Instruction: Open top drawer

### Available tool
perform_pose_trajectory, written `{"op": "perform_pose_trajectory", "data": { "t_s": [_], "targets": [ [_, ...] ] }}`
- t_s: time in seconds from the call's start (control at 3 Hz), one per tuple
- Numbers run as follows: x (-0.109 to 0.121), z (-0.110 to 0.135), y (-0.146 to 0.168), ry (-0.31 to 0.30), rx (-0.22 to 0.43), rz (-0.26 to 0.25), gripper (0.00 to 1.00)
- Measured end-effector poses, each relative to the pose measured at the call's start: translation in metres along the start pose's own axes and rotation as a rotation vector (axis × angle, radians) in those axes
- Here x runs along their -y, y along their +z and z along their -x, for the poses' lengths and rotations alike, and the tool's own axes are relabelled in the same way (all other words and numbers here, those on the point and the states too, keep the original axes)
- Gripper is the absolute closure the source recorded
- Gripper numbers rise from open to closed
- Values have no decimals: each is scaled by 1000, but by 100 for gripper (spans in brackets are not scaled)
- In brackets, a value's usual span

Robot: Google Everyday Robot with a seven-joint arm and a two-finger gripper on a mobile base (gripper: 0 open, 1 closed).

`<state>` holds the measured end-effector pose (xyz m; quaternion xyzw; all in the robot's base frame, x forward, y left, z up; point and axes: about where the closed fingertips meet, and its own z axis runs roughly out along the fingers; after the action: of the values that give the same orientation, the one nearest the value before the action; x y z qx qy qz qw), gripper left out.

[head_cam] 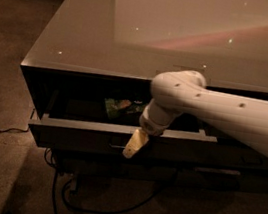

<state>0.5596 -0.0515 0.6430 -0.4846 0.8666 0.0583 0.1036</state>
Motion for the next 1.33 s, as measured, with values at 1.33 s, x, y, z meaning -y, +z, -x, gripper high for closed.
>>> {"op": "perform_pose_trajectory", "data": {
  "t_s": [1.33],
  "targets": [
    [5, -40, 1, -129, 170, 133, 0]
  ]
}}
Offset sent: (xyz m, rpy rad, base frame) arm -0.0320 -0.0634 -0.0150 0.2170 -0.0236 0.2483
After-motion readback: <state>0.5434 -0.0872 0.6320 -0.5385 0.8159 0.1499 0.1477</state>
